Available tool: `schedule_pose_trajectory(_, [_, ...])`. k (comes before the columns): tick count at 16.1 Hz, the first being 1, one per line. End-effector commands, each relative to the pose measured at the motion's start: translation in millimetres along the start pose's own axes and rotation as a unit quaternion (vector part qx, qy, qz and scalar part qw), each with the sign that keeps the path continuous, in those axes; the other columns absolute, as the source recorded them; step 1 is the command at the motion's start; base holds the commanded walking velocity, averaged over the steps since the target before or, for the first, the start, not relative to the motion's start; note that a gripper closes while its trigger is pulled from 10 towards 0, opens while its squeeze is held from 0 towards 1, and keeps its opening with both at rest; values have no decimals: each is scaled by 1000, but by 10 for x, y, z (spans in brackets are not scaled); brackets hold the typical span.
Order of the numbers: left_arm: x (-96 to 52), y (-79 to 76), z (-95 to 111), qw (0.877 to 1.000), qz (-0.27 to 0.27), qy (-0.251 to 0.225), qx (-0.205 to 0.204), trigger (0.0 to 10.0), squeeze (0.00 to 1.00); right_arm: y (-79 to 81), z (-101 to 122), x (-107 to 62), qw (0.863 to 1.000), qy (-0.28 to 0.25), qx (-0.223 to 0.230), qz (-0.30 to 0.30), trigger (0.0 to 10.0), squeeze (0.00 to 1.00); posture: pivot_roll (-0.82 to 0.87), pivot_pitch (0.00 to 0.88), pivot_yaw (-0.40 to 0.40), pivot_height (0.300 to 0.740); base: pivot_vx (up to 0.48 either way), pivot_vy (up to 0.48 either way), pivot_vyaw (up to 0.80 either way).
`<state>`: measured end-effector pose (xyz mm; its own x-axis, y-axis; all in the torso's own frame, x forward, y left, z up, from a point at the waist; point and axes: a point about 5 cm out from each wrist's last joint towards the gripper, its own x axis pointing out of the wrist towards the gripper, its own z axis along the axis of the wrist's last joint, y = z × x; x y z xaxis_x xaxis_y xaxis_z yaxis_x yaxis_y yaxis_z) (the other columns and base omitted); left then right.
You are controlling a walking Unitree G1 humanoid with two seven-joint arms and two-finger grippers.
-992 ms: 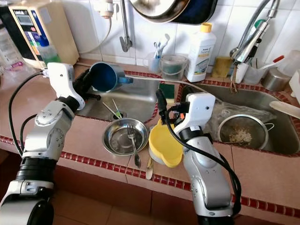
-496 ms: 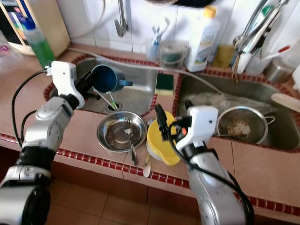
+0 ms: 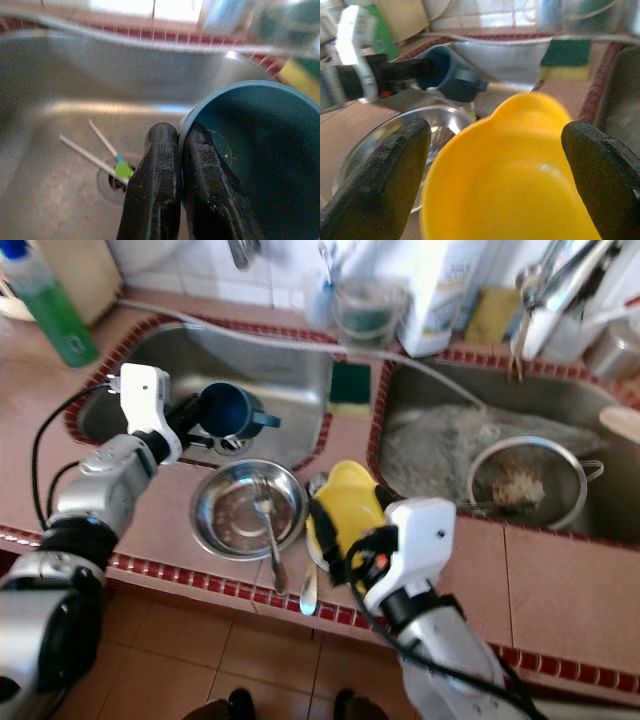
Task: Kitchen organization
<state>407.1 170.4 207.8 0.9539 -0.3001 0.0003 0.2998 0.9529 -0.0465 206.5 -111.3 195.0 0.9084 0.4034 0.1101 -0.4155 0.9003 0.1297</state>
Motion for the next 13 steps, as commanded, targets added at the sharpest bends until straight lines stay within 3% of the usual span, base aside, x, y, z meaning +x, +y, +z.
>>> schedule_pose_trajectory(1, [6, 34, 32, 1000, 6, 4, 0, 10000, 0, 46, 34, -36, 1000, -1, 5, 12, 10000, 0, -281, 310, 39, 740, 0, 0, 0])
schedule_pose_trajectory(5, [24, 97, 96, 1000, 17, 6, 20, 10000, 0, 113, 72, -128, 1000, 4, -1, 27, 10000, 0, -300, 318, 48, 740, 0, 0, 0])
schedule_pose_trajectory(13, [35, 119, 86, 1000, 19, 12, 16, 10000, 0, 228, 150, -128, 997, -2, 6, 78, 10000, 0, -301, 296, 44, 740, 0, 0, 0])
